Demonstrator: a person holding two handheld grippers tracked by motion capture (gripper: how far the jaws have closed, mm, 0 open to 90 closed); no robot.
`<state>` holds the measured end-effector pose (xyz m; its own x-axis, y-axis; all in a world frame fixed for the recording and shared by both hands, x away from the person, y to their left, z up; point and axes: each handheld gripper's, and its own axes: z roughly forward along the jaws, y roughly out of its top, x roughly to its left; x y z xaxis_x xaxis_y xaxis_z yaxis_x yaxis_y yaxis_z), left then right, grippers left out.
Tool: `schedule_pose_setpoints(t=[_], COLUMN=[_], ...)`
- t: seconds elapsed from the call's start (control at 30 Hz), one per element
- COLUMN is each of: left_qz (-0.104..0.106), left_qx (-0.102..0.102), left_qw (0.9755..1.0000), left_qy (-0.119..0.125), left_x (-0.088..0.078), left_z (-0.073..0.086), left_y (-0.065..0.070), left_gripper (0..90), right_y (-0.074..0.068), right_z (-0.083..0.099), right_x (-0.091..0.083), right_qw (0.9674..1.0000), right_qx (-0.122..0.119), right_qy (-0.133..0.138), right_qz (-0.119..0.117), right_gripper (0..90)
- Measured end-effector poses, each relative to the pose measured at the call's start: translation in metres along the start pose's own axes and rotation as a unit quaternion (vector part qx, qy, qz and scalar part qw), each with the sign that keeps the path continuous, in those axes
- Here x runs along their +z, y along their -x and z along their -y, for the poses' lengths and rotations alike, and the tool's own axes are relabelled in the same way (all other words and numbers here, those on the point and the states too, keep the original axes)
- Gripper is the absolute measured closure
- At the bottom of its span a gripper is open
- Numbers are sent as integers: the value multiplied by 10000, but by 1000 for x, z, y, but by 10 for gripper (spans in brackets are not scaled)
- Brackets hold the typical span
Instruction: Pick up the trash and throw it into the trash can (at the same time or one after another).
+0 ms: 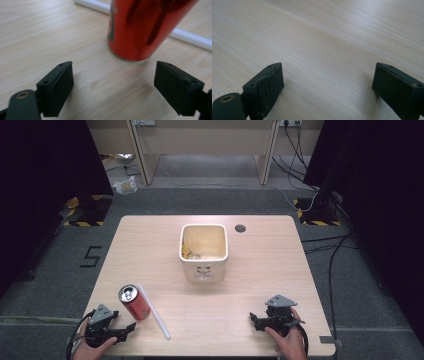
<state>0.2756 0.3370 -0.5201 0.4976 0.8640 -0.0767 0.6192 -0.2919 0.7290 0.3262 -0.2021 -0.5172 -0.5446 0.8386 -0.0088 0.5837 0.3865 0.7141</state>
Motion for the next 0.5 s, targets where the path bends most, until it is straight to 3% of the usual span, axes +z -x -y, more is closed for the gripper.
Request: schedule_pose_setpoints(t=[0.23, 0.5], left_qz=[45, 74], left_qx=[118, 96], left_qw=[9999, 9991], left_qy=[64, 408], left_x=[-3, -14], left_z=[-4, -13], left_y=[7, 12], left_gripper=[147, 147], right_y=[0, 0], right_z=[0, 0], right_x=[0, 0], right_qw=[10000, 10000], right_qx=[0, -1], right_qy=[0, -1], right_qz=[1, 1], right_gripper=[102, 102])
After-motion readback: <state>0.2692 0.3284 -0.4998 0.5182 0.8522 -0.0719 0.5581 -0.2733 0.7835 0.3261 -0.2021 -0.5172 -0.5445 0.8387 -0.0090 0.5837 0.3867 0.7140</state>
